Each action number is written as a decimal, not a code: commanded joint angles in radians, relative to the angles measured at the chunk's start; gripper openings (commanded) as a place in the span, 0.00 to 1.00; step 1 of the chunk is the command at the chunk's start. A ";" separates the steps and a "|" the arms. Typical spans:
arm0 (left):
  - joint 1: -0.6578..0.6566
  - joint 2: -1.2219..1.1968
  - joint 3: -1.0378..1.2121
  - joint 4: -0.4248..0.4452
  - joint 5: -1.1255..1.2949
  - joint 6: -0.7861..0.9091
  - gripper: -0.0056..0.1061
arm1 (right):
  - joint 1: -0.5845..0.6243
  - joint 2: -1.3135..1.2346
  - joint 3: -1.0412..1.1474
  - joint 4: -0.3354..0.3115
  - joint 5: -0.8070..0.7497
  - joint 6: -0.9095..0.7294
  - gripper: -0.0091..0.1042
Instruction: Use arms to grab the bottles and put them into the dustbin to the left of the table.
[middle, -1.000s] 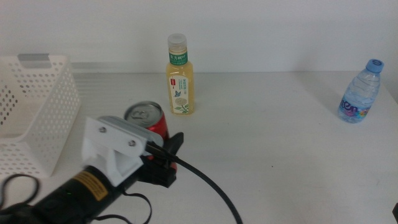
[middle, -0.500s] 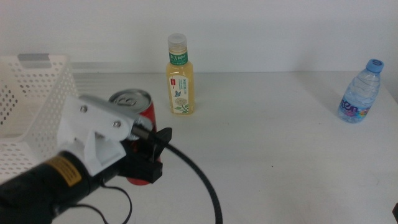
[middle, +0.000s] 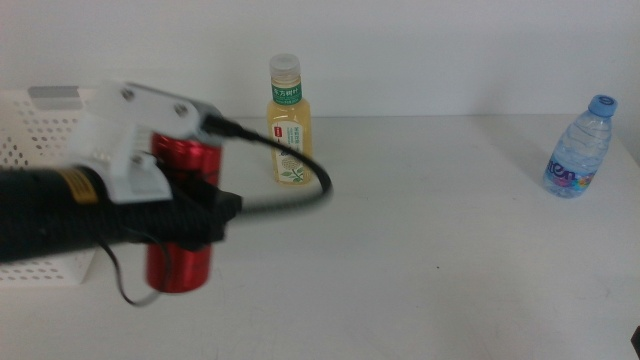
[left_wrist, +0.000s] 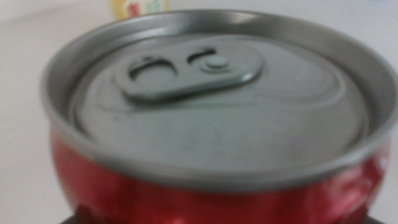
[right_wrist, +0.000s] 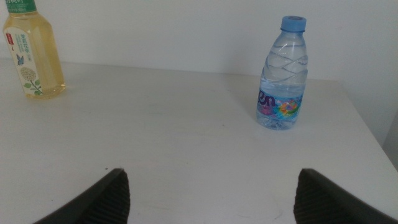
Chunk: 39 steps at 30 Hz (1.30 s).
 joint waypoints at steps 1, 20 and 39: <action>0.048 -0.021 -0.103 -0.012 0.047 -0.003 0.01 | -0.010 -0.027 -0.008 -0.013 -0.076 -0.004 0.92; 0.472 0.285 -0.616 -0.010 0.663 0.122 0.01 | -0.010 -0.027 -0.008 -0.013 -0.076 -0.004 0.92; 0.738 0.763 -1.223 0.068 0.921 0.174 0.01 | -0.010 -0.027 -0.008 -0.013 -0.076 -0.004 0.92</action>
